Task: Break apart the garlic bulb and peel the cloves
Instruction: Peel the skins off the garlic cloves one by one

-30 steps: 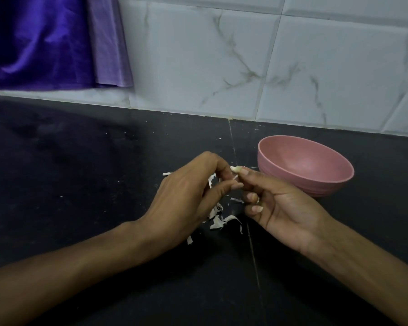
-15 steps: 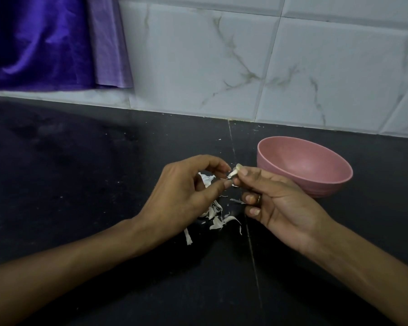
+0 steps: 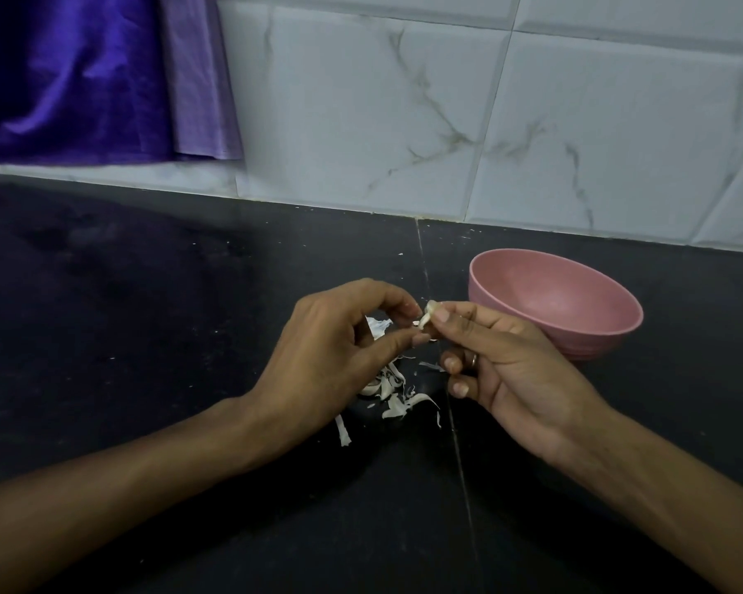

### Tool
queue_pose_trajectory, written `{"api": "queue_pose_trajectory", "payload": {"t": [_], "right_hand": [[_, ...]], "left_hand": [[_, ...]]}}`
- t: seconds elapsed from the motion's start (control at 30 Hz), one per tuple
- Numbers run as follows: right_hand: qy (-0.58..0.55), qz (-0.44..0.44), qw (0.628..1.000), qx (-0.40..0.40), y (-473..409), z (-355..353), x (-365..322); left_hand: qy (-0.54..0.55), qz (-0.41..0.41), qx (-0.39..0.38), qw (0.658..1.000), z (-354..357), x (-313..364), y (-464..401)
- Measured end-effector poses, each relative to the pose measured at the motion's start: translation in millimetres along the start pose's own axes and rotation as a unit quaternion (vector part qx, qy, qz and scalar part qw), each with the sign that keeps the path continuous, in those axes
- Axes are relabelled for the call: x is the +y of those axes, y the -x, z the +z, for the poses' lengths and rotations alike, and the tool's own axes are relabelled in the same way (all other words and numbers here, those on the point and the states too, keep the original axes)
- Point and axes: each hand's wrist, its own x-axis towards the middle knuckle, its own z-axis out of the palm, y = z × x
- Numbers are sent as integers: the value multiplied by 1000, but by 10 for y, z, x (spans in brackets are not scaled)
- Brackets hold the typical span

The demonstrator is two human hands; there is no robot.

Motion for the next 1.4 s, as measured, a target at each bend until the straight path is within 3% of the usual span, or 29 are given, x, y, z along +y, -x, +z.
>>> {"api": "queue_pose_trajectory", "payload": {"t": [1.2, 1.4], "right_hand": [[49, -36, 998, 22, 15, -13, 33], [47, -23, 999, 1, 20, 2, 25]], "left_hand": [[17, -45, -40, 998, 7, -7, -1], [45, -90, 4, 995, -58, -17, -85]]}}
